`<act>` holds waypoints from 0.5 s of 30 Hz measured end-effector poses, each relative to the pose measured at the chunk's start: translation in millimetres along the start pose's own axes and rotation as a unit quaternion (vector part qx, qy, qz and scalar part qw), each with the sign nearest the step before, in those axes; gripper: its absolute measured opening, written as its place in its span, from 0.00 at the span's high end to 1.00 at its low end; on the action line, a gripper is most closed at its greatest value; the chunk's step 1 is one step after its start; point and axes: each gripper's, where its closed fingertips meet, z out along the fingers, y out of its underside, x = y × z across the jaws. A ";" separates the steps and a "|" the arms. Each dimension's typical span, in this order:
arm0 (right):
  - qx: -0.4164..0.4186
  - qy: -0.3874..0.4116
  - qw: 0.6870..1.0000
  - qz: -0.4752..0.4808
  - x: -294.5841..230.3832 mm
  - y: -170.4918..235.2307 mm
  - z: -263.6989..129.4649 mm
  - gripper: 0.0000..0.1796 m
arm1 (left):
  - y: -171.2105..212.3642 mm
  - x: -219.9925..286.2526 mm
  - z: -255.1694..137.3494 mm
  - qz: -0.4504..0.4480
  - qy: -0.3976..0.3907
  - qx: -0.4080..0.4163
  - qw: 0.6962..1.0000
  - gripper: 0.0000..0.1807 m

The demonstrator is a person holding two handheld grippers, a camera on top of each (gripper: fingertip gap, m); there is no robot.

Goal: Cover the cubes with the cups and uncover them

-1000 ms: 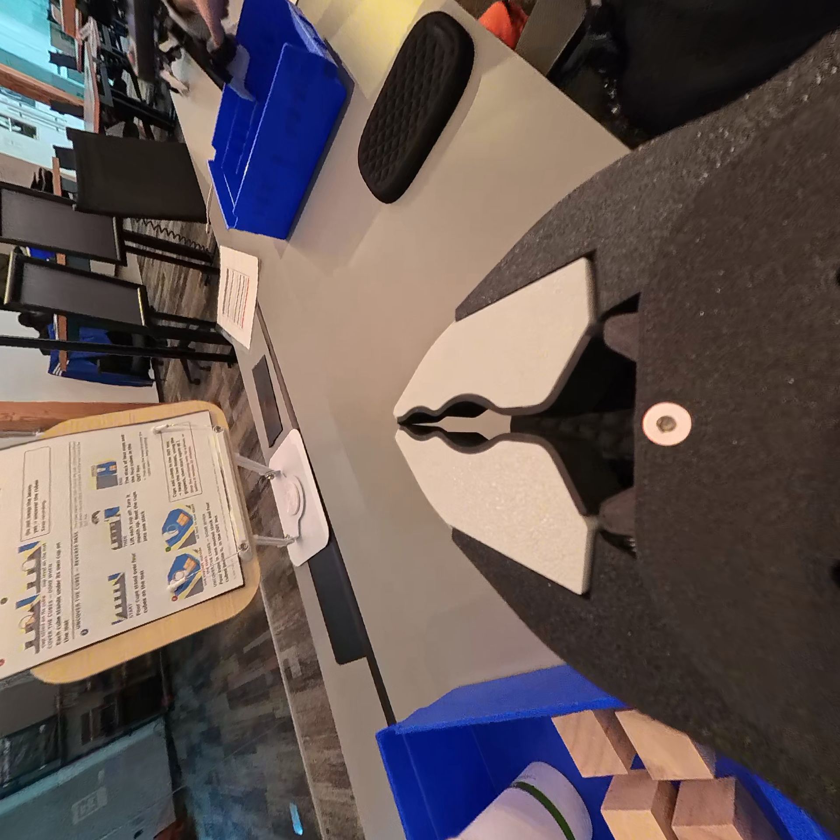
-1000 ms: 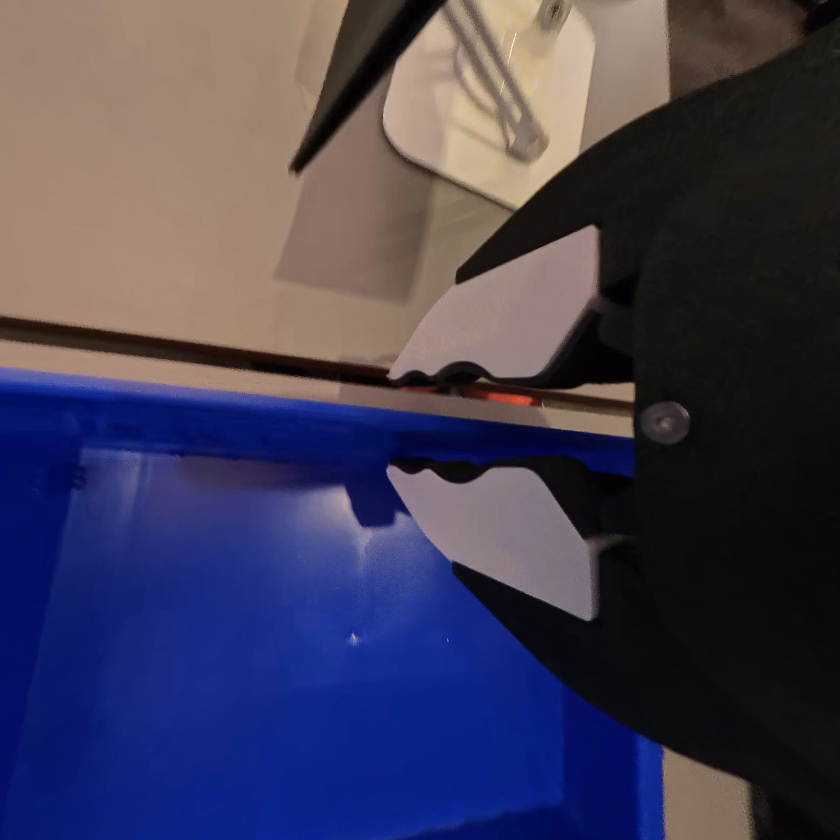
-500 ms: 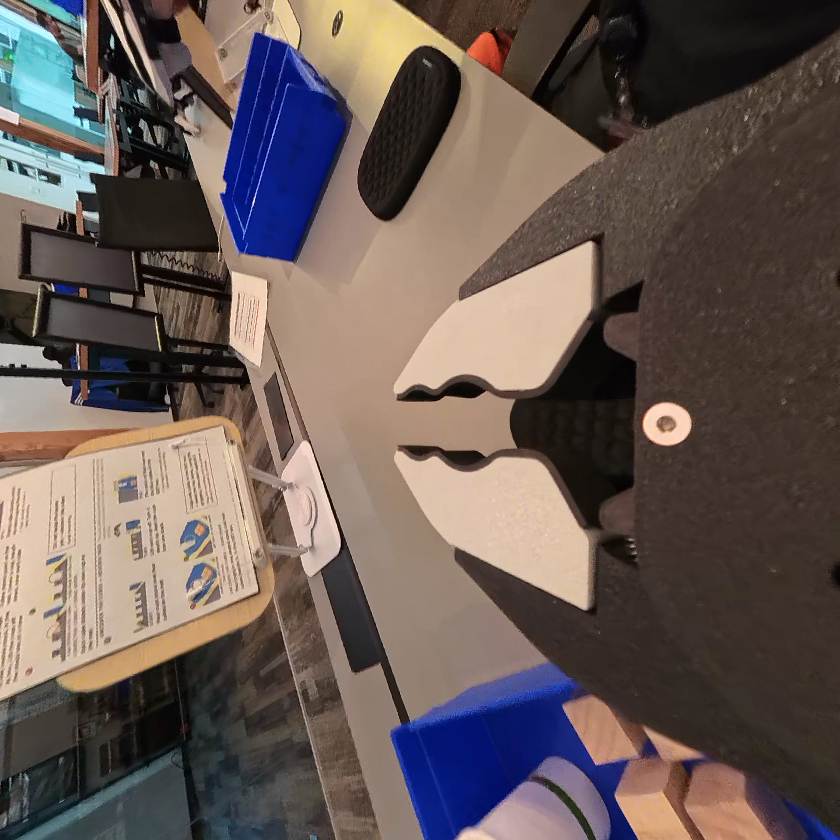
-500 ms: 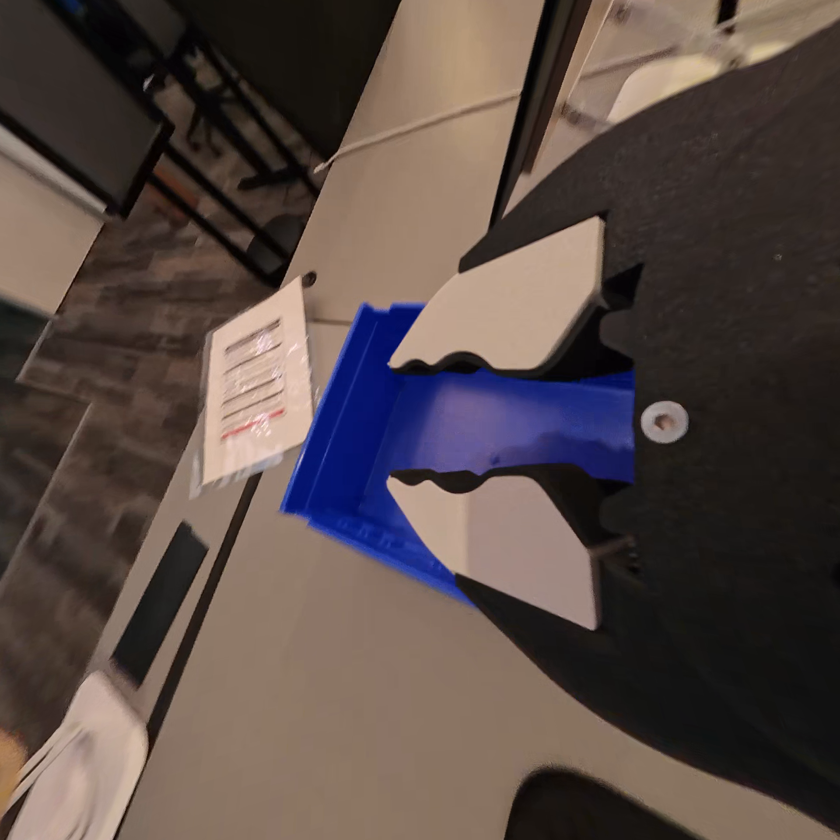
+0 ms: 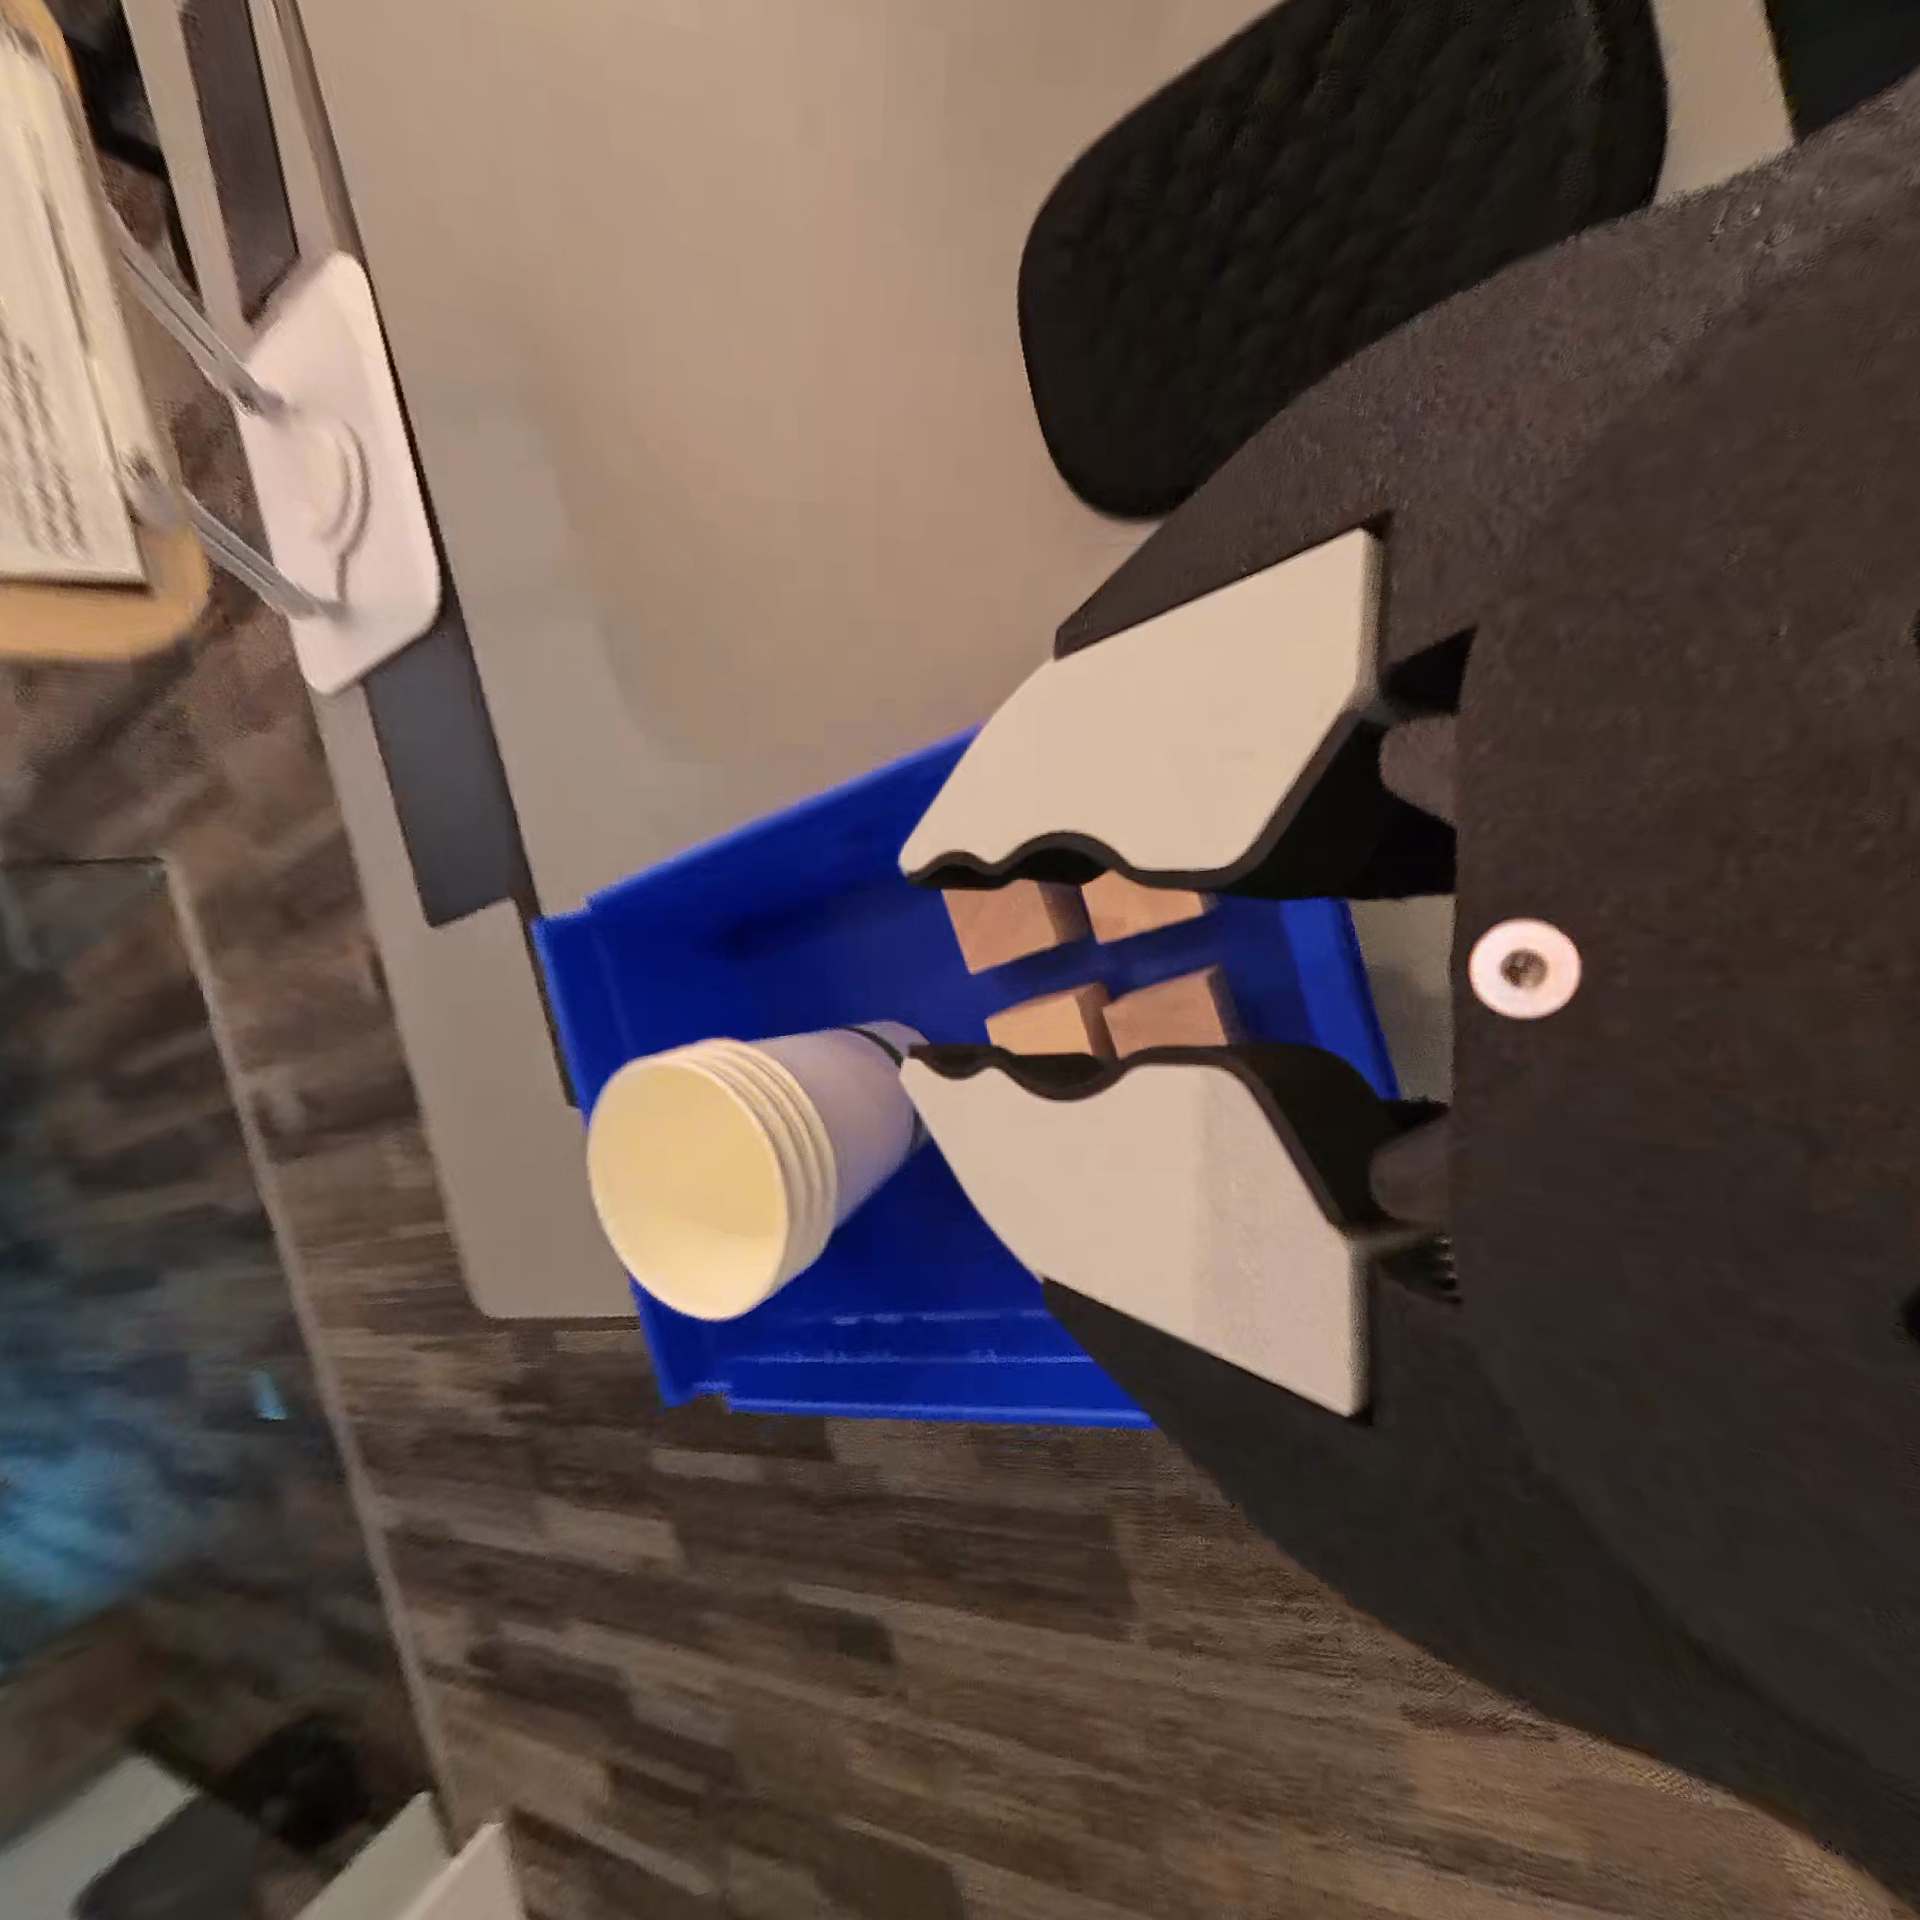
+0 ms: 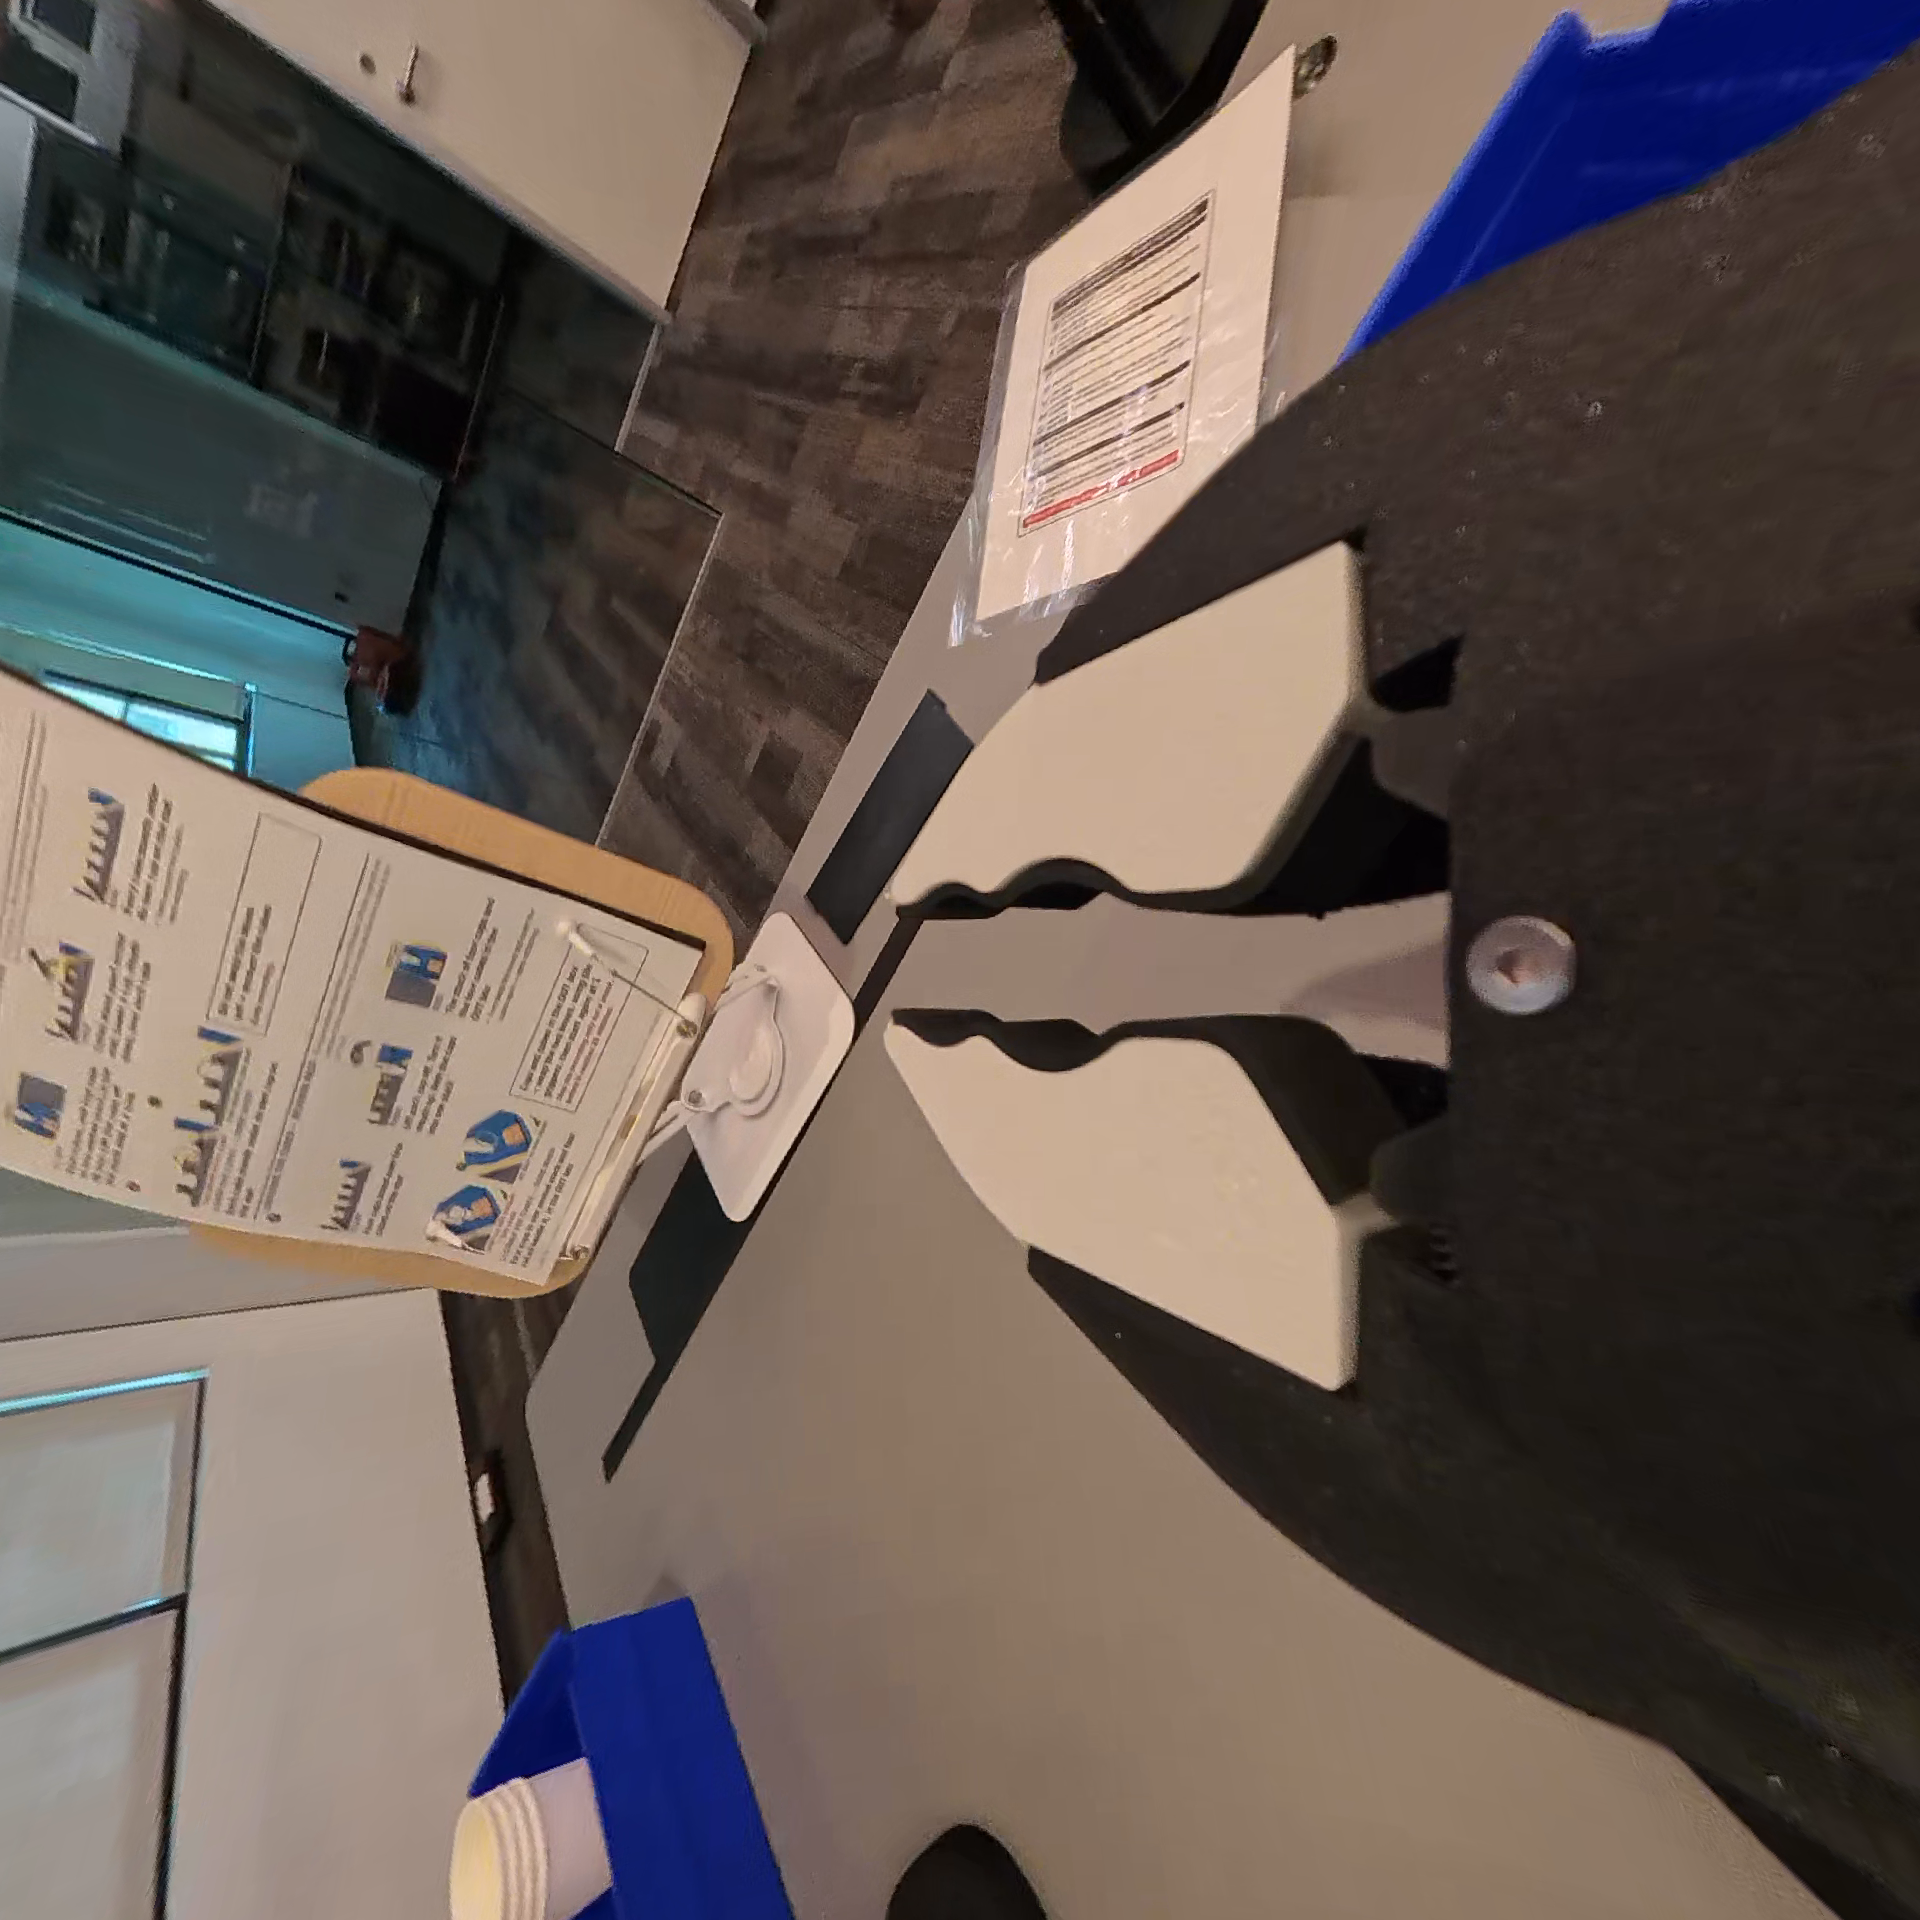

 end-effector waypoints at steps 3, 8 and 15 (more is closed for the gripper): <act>-0.023 -0.013 0.999 -0.024 -16.4 0.7 18.5 0.89 | 12.4 -17.0 22.2 -0.006 -0.005 -0.021 1.000 0.86; -0.054 -0.035 0.997 -0.044 -39.6 0.8 34.5 0.87 | 48.1 -24.5 44.8 -0.012 0.006 -0.115 0.993 0.87; -0.099 -0.045 0.991 -0.074 -59.2 10.8 42.9 0.87 | 107.8 -22.1 54.2 -0.102 0.009 -0.259 0.961 0.86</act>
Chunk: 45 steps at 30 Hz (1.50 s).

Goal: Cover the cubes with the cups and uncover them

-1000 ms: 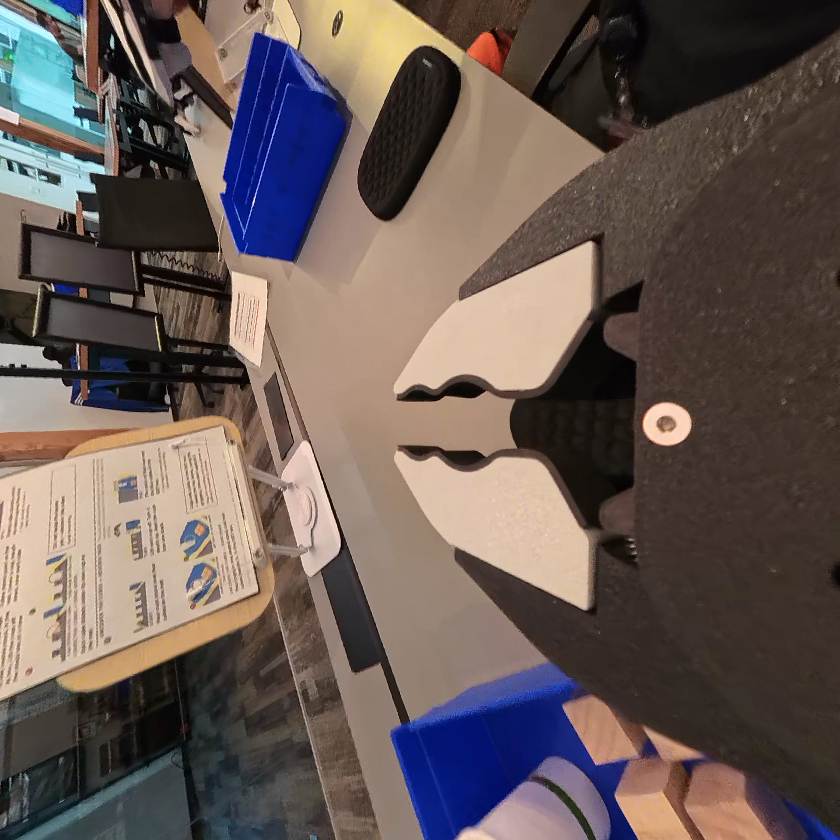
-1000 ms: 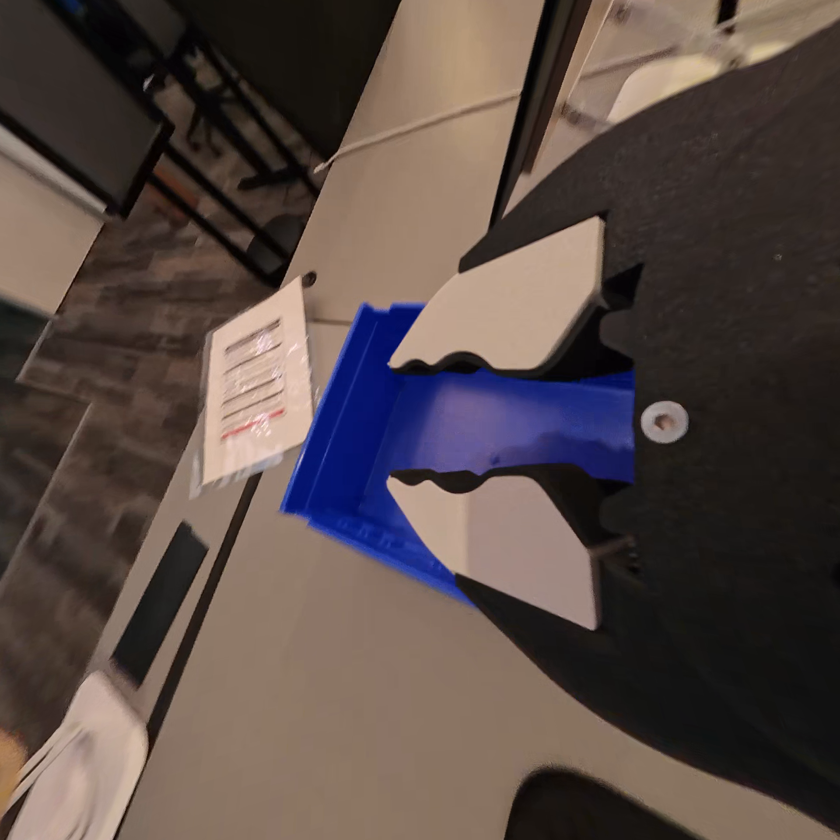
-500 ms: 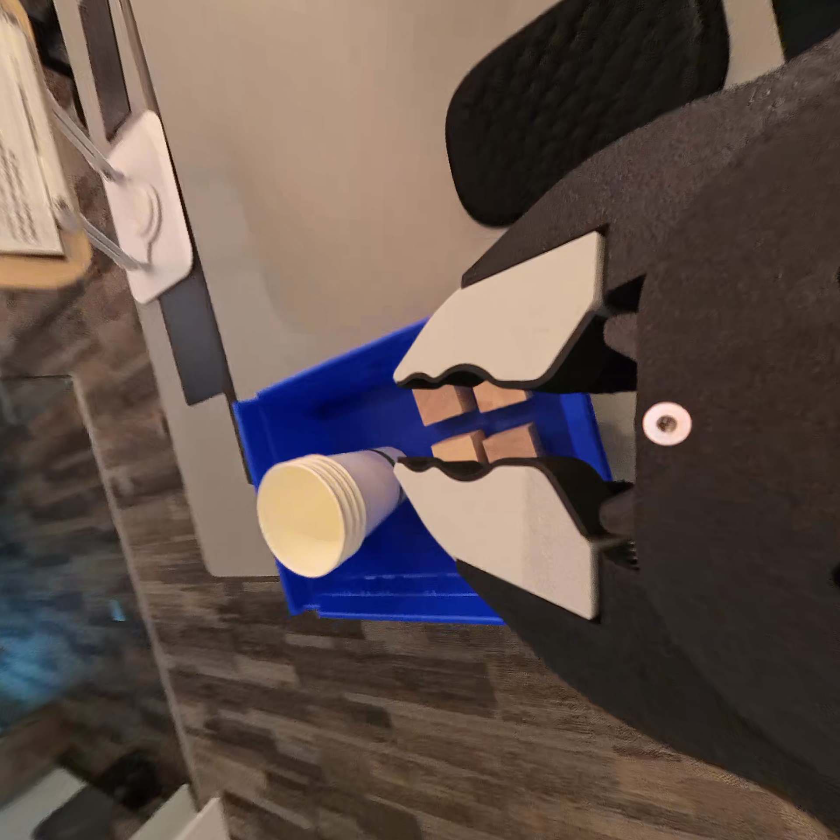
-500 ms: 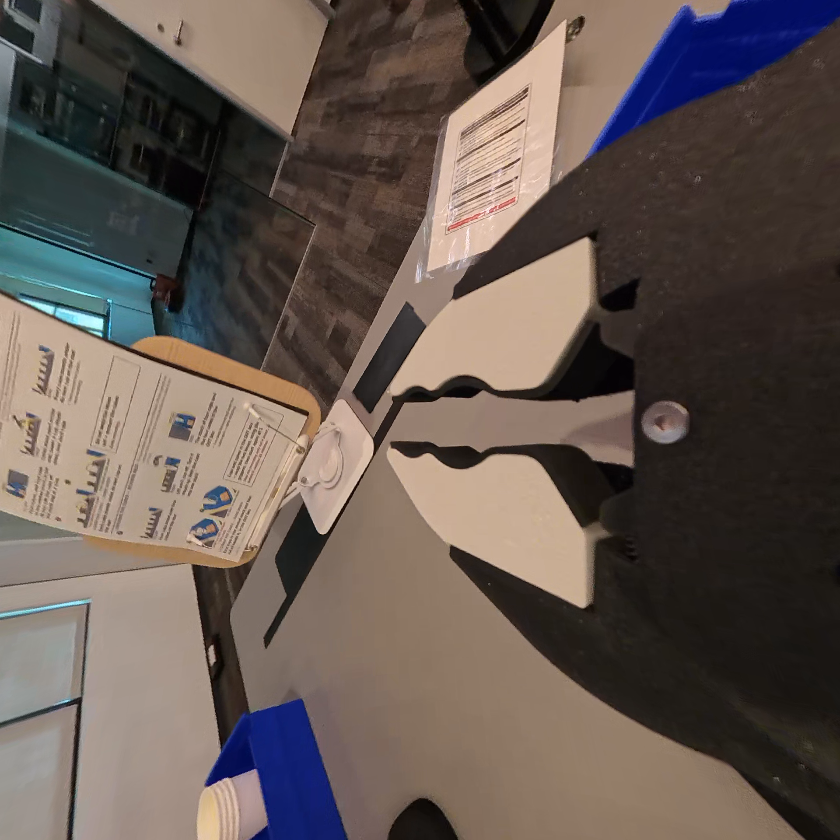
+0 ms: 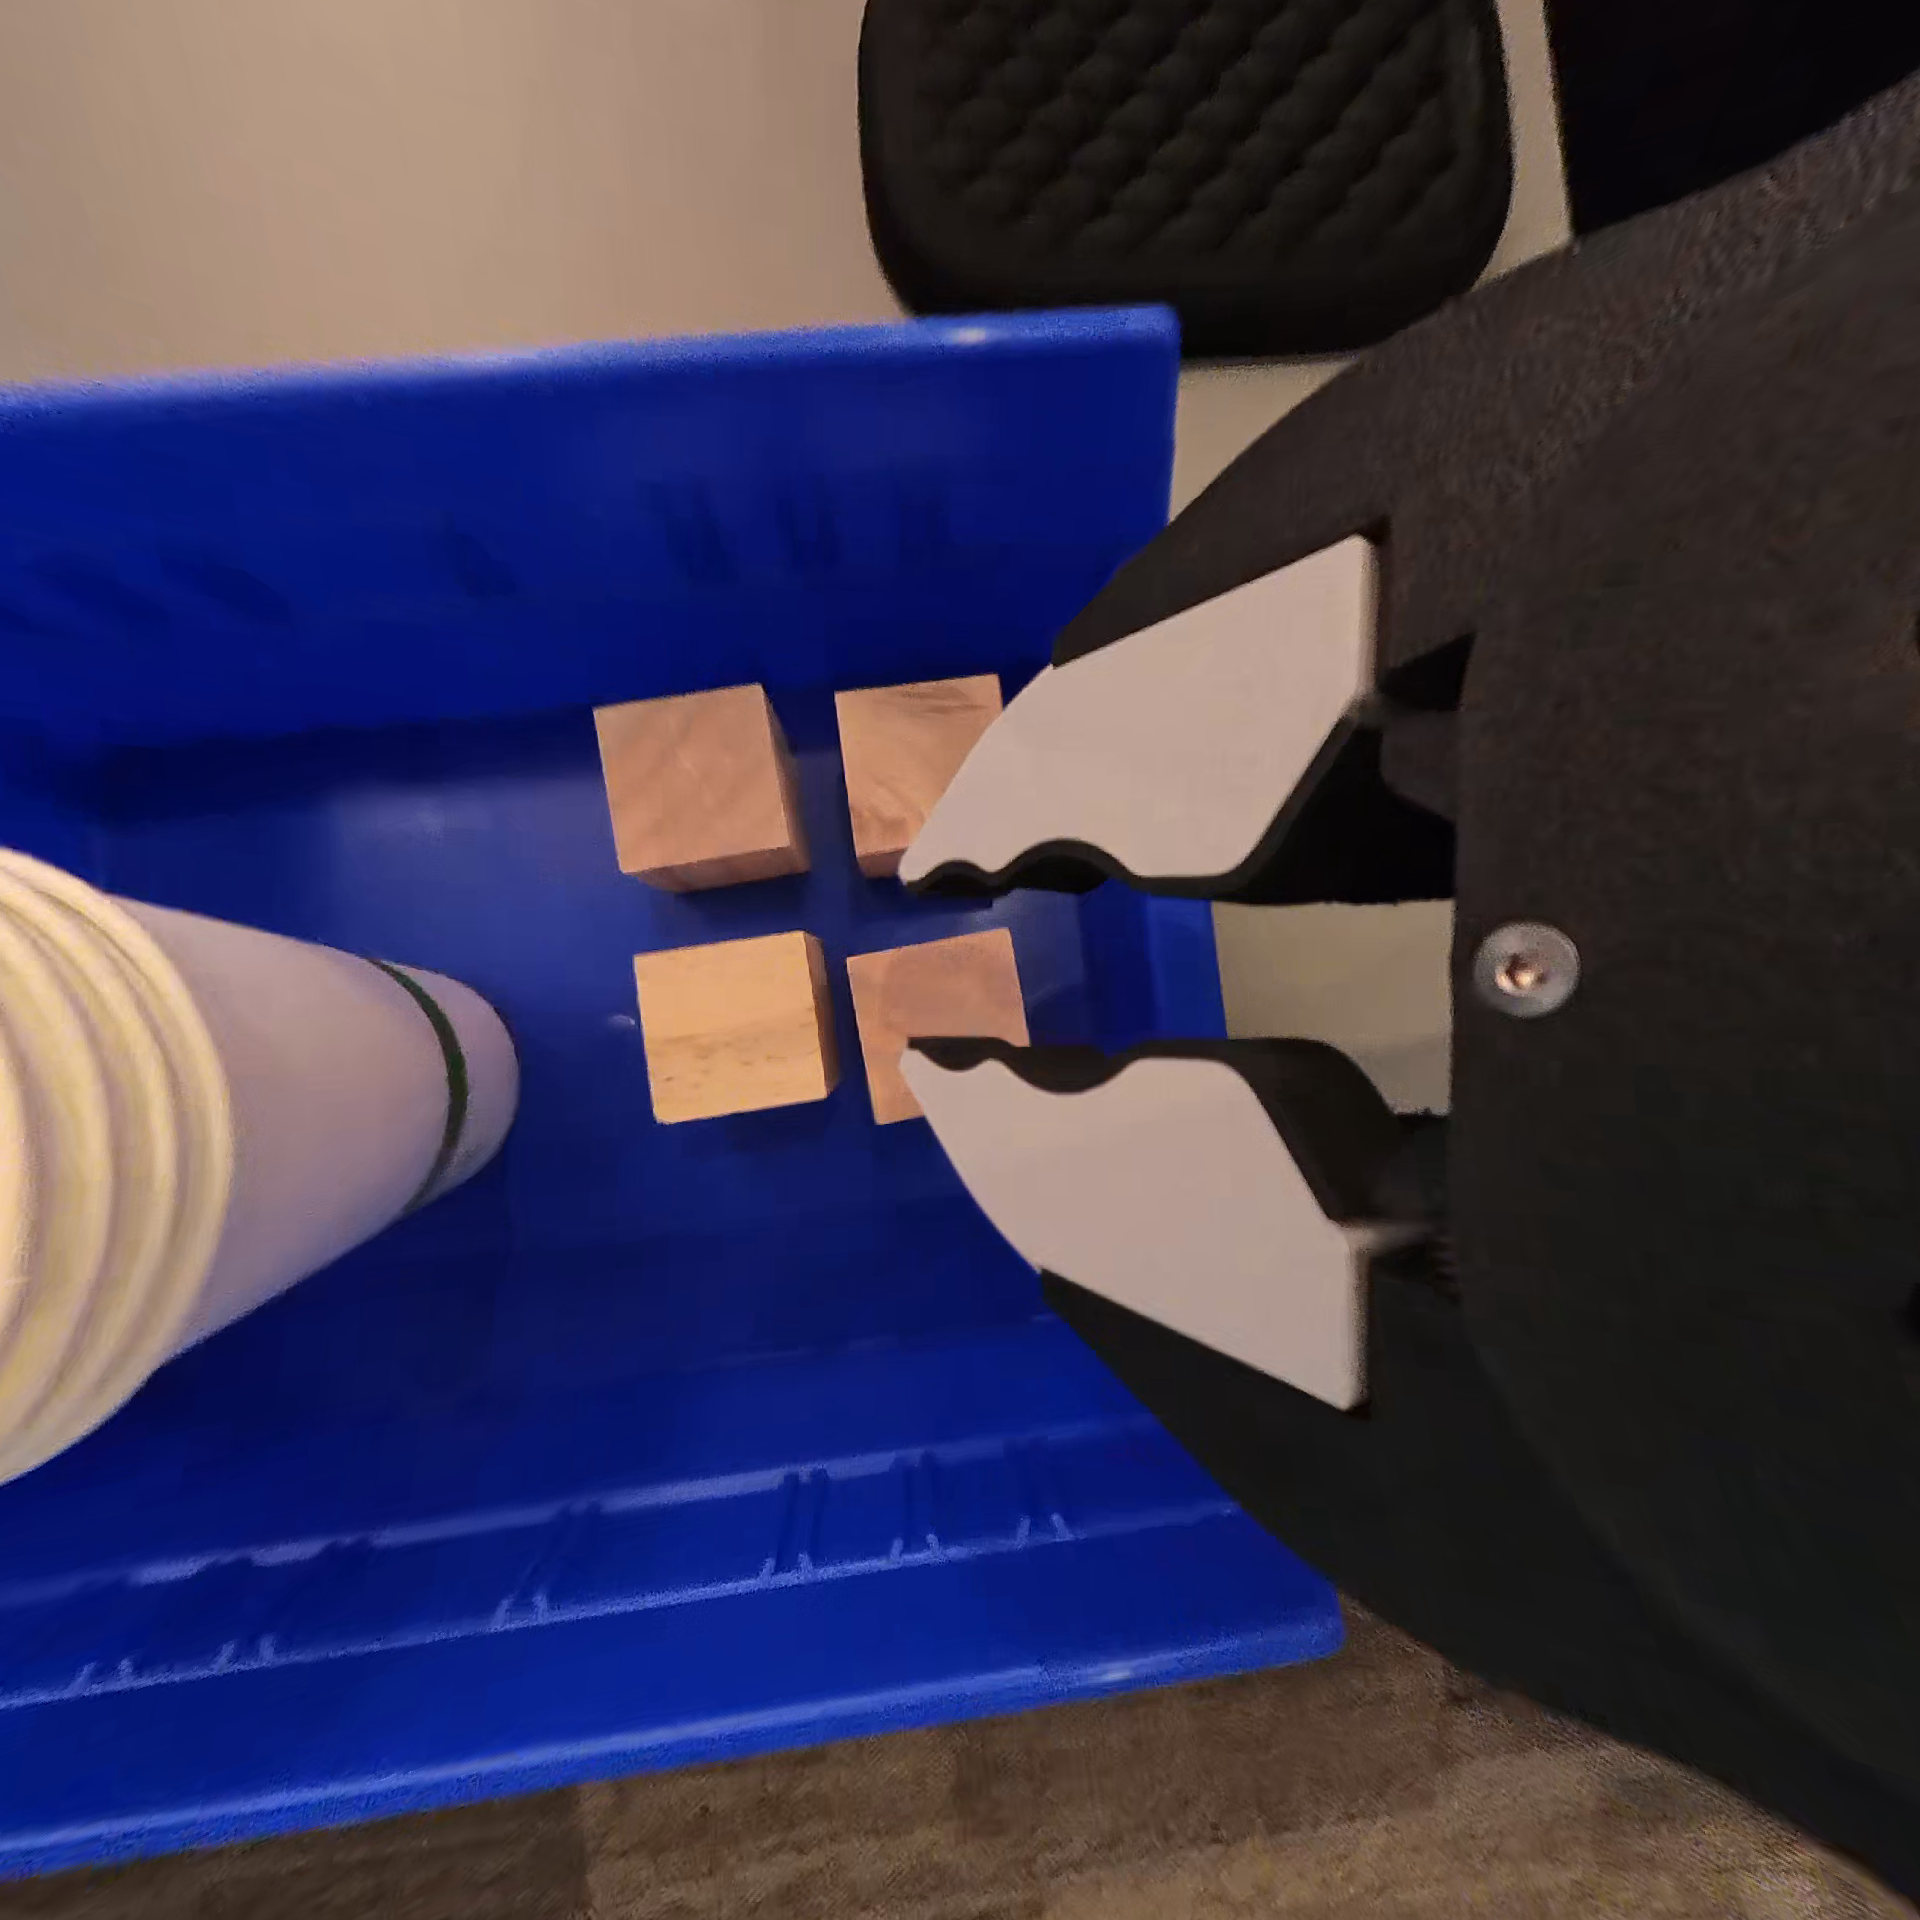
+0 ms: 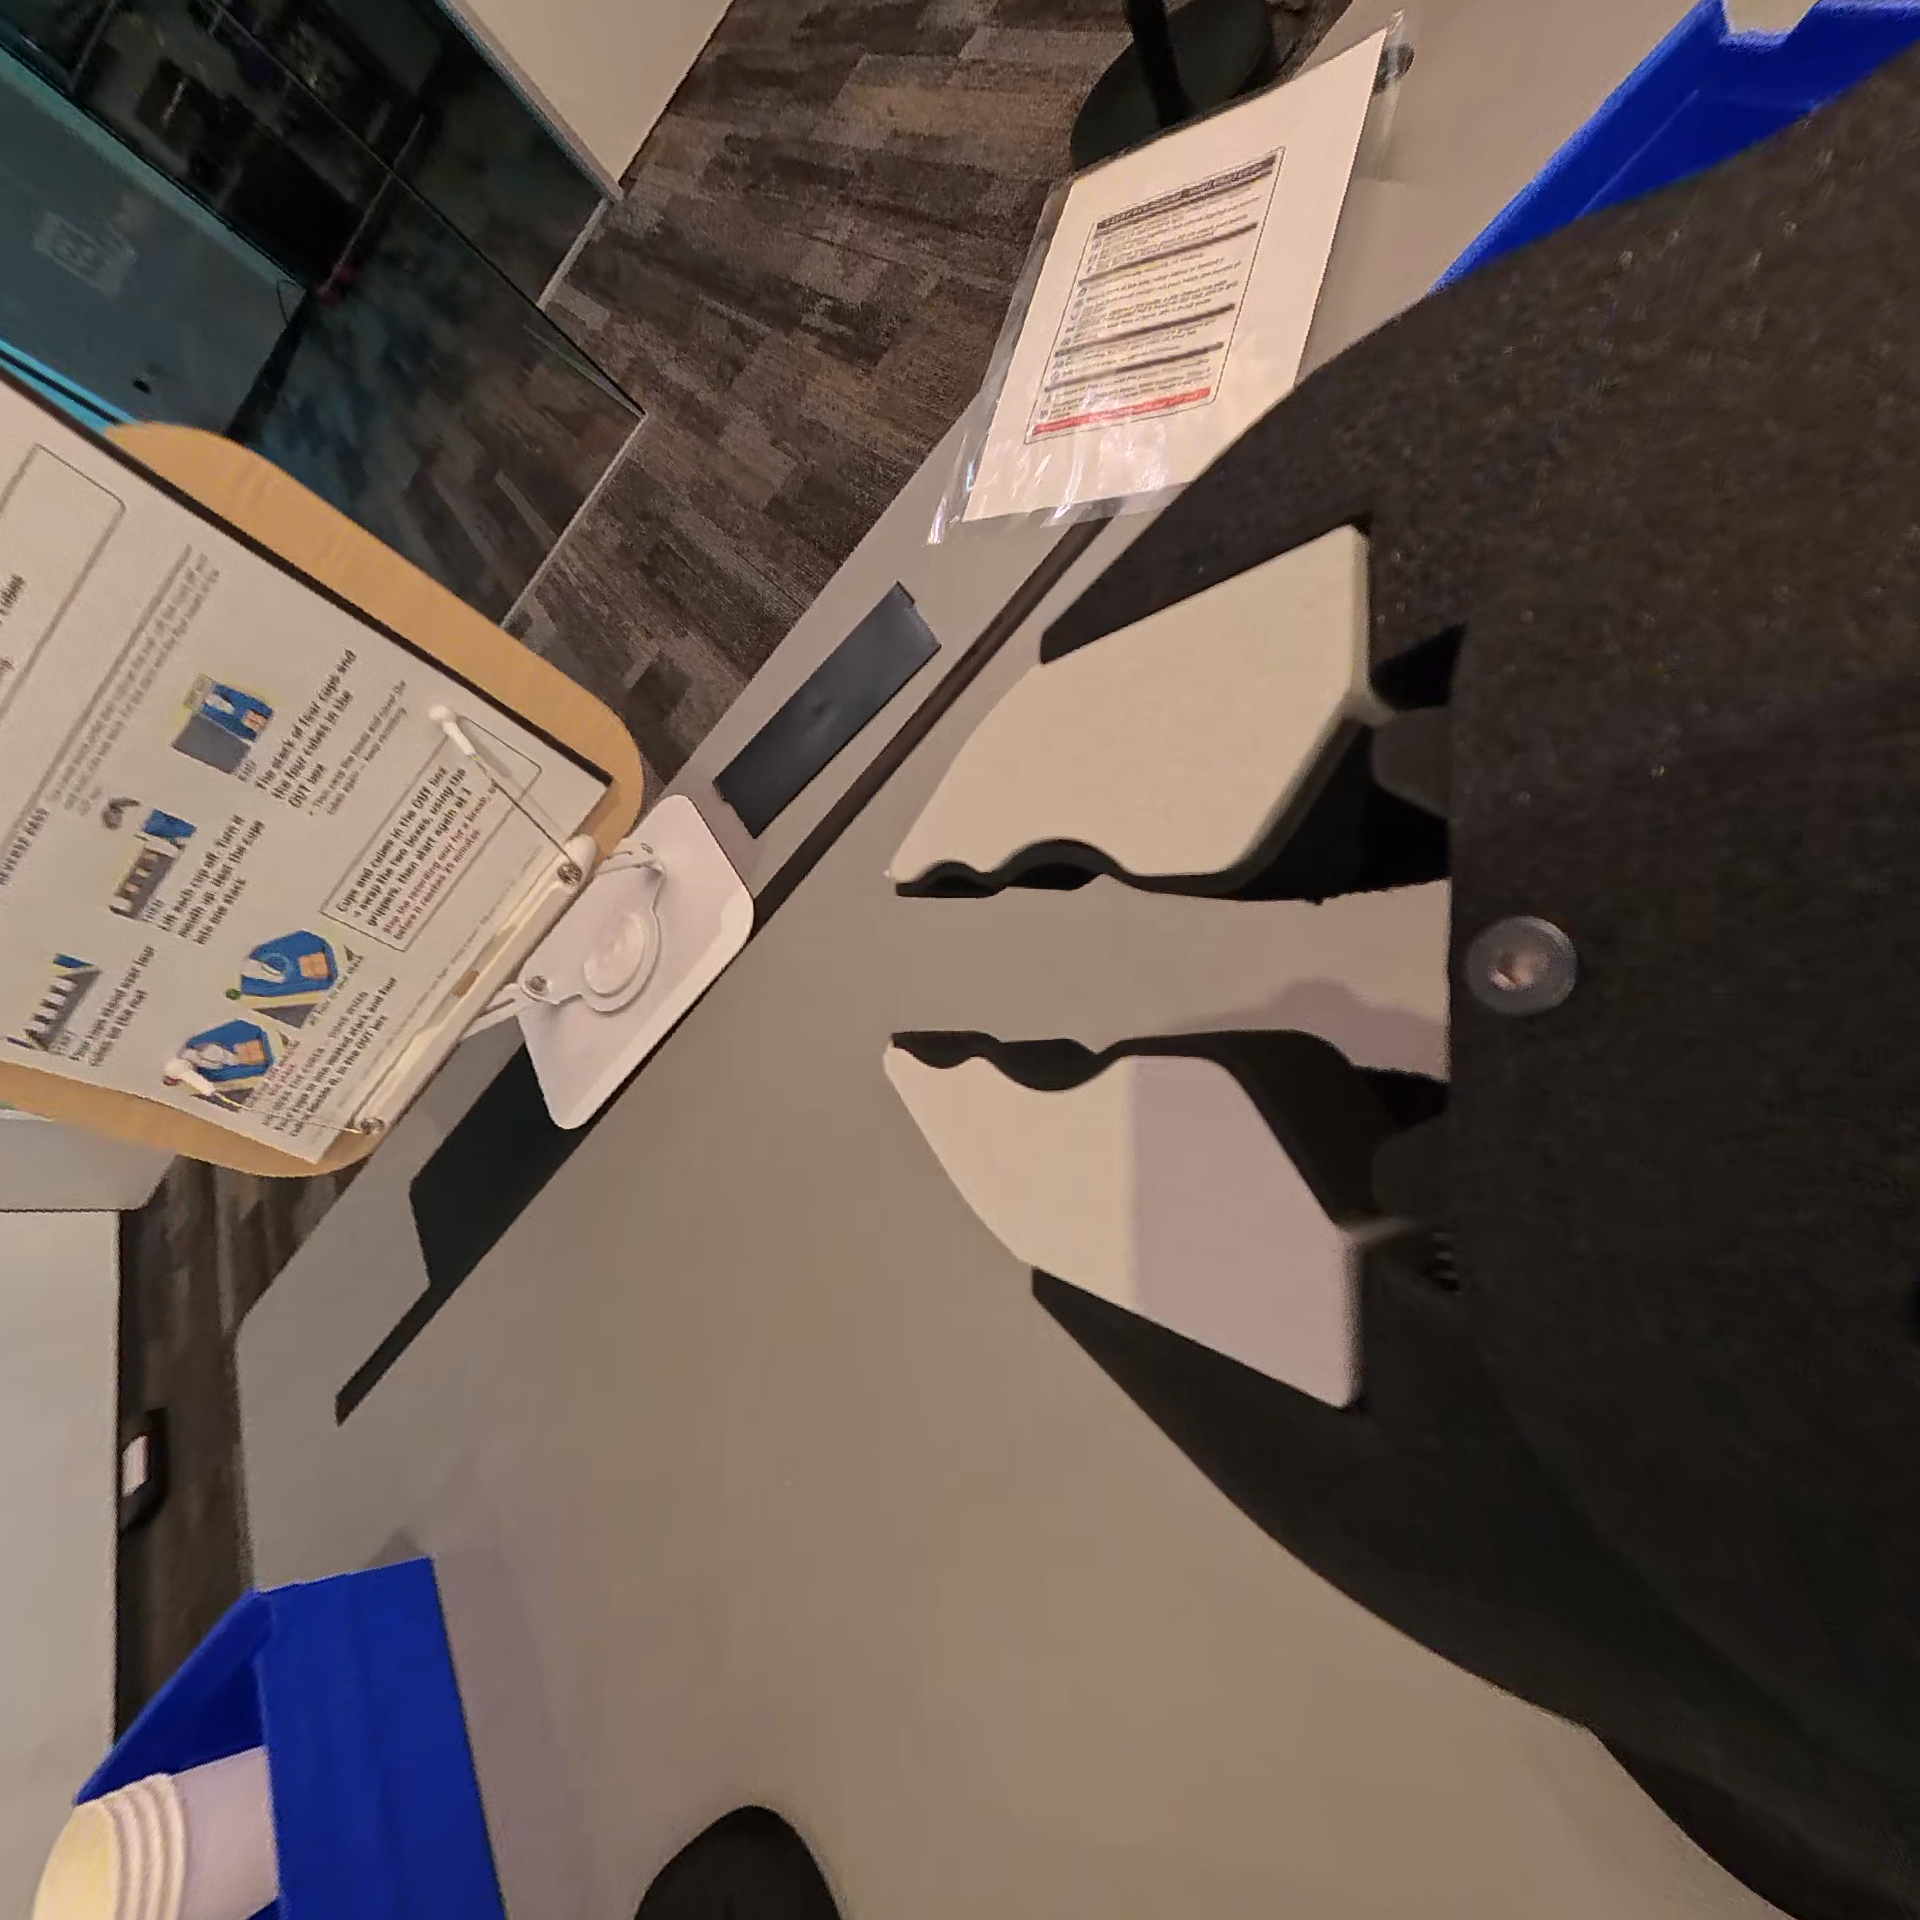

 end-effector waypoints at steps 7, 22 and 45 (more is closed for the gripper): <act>-0.009 0.010 1.000 -0.028 -8.7 4.9 11.5 0.87 | 26.5 -9.7 27.0 0.003 -0.052 -0.106 0.993 0.71; -0.031 -0.001 0.999 -0.005 -6.7 36.5 -2.0 0.87 | 31.7 -17.1 43.6 -0.021 -0.039 -0.142 0.989 0.75; -0.046 0.060 0.994 0.082 37.3 114.4 -93.6 0.86 | -146.8 531.2 5.5 0.531 0.285 0.087 0.794 0.75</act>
